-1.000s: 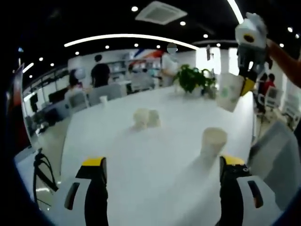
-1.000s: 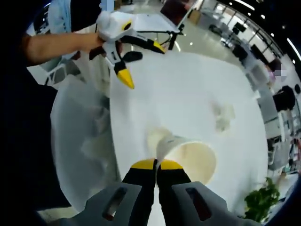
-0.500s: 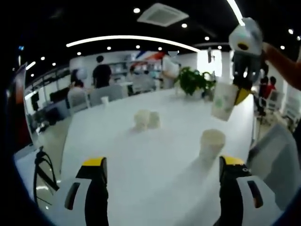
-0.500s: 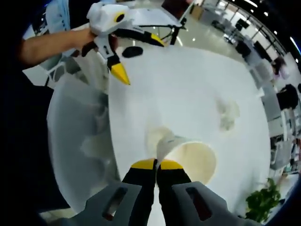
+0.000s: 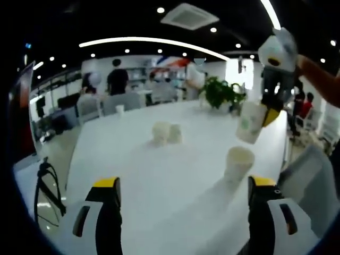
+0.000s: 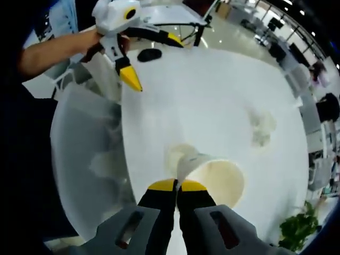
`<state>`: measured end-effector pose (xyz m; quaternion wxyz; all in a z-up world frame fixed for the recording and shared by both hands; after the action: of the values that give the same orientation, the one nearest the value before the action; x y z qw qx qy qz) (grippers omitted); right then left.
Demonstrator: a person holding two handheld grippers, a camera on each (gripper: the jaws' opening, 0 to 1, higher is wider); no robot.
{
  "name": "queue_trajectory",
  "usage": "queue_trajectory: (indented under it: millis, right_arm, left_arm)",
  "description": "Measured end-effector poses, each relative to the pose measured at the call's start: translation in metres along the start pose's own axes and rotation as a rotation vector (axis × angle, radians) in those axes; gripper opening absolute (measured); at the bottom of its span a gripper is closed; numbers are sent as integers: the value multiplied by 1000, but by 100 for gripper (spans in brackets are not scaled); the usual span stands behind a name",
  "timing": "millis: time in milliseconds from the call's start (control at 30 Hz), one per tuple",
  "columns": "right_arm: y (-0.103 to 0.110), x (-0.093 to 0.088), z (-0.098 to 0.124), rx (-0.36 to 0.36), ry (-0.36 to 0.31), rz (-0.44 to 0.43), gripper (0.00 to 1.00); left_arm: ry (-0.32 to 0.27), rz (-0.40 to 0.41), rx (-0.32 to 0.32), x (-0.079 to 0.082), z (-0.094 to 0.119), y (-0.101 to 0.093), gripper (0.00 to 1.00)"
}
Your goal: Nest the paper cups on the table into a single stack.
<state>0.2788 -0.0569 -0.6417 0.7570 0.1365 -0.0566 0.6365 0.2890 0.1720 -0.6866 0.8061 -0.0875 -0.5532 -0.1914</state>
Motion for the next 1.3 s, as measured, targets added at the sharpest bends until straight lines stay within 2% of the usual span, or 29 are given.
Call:
queue_trajectory:
  millis: [1300]
  right_arm:
    - [-2, -1, -27, 61, 21, -37, 0]
  left_arm:
    - [13, 18, 13, -6, -13, 8, 95]
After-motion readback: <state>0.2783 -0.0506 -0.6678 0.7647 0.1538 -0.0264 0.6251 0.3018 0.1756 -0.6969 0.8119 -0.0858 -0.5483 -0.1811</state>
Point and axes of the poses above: the point that each gripper's makers call its tool centre point, and the gripper's own axes: z roughly backward along the fingers, y roughly to its left, x roughly out of its top, the point moved 5 cm from there along z, roughly backward along the fingers, and after that the axes turned 15 degrees about x, right-handed, at the moved point
